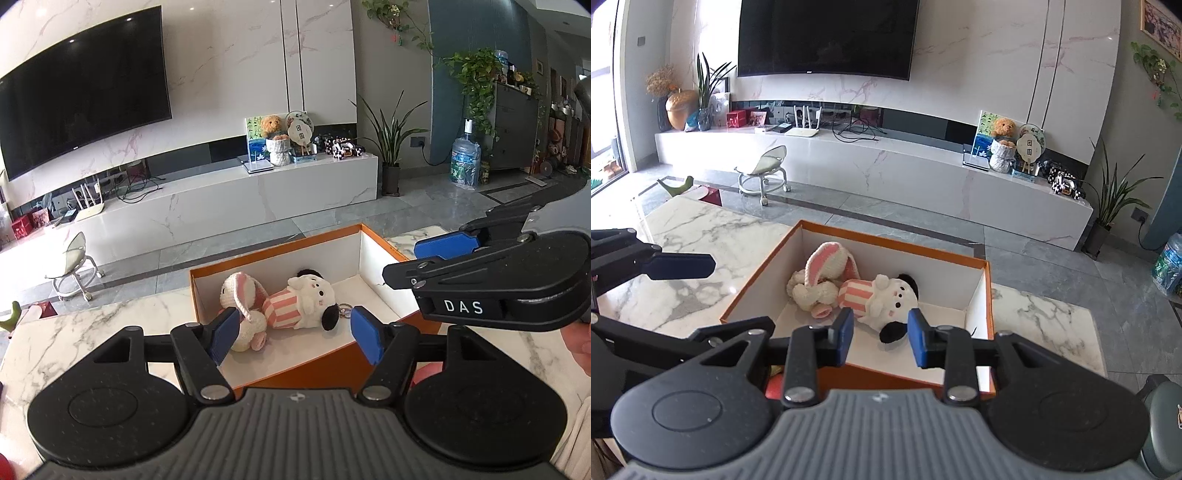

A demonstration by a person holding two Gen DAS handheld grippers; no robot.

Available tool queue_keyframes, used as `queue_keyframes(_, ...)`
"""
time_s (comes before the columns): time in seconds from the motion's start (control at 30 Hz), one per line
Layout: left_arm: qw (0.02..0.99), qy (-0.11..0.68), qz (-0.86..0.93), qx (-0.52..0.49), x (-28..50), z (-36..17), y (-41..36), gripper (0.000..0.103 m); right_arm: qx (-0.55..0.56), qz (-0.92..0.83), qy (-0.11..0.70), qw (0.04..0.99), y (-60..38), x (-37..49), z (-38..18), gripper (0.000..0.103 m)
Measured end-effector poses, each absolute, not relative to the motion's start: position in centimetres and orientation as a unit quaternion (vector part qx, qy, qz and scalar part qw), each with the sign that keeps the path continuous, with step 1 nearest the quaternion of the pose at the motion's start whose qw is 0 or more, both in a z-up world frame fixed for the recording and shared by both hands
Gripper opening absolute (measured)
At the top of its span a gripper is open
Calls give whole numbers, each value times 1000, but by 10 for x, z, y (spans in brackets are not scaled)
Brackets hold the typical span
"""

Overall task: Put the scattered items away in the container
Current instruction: 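Withdraw both open tools from the box back toward the remaining items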

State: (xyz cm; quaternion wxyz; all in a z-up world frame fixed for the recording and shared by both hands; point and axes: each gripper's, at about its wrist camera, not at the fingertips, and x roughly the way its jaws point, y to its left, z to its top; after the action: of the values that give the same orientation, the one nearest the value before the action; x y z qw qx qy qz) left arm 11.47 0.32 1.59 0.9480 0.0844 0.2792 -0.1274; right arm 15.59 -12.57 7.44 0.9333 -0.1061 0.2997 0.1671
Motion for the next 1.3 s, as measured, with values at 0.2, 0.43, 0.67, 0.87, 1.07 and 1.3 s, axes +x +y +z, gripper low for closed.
queue_keyframes(0.2,952,261,-129,99,89,22,-8,78,-84,151,278,945,-137,118,85,36)
queue_keyframes(0.43,953,259,-125,93,62,14,-12,78,-67,128,261,955,-145,76,82,39)
queue_keyframes(0.67,956,271,-91,69,49,-3,-1,78,-51,97,271,956,-156,49,66,52)
queue_keyframes(0.87,960,271,-56,49,32,-14,9,79,-40,89,286,953,-158,31,43,52)
queue_keyframes(1.07,960,274,-47,35,14,-31,11,79,-37,88,286,953,-155,9,20,51)
queue_keyframes(1.3,951,304,-53,11,4,-56,17,79,-33,76,331,940,-162,-1,-15,48)
